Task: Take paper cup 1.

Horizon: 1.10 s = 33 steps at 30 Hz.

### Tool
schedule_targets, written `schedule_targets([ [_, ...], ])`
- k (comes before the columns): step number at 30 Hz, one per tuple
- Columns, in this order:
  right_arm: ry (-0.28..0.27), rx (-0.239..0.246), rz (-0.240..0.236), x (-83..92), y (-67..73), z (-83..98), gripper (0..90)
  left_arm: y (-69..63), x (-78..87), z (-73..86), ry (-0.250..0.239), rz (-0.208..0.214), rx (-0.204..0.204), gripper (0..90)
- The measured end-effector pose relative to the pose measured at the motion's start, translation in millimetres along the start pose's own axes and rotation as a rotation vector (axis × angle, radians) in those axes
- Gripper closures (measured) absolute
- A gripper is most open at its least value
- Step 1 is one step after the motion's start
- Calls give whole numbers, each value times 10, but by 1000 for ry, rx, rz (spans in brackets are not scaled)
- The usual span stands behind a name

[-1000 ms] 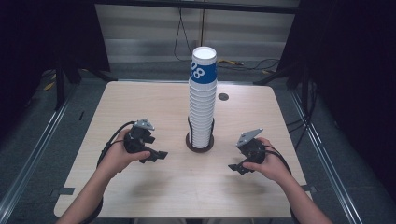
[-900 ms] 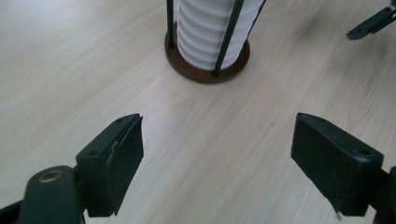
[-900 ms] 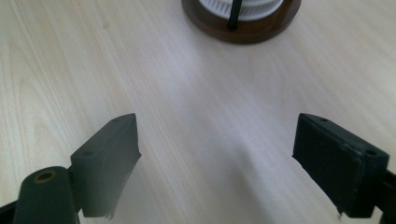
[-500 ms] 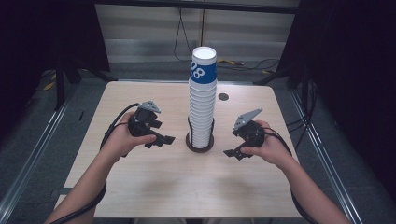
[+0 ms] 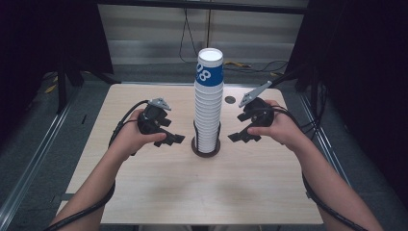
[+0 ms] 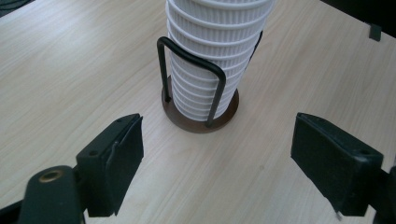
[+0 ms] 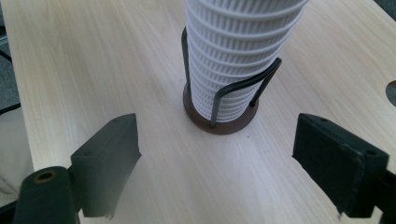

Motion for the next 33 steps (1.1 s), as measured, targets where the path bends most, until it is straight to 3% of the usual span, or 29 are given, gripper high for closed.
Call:
schedule_targets([
  [14,-17,4,5,200,23,-409,136,-23,-56,-129,-1,-3,-20,171],
  [15,-54,0,-12,228,29,-486,136,-24,-56,-139,-4,-4,-22,171],
  [19,-82,3,-17,271,54,-613,135,-36,-63,-164,-2,-2,-29,171],
  [30,-129,-14,-20,321,95,-901,130,-39,-49,-176,-12,-6,-30,171],
  [33,-132,-19,1,321,85,-960,127,-38,-60,-172,-18,-3,-26,171],
])
Point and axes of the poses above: each handheld gripper's, and its own axes: x roughly backward along the jaws, z roughly out of its underside, y roughly to its left, the point moved 5 cm from there along -x, roughly forward along the jaws, and after that the axes turned 8 degrees about -x, right-handed, at the moved point
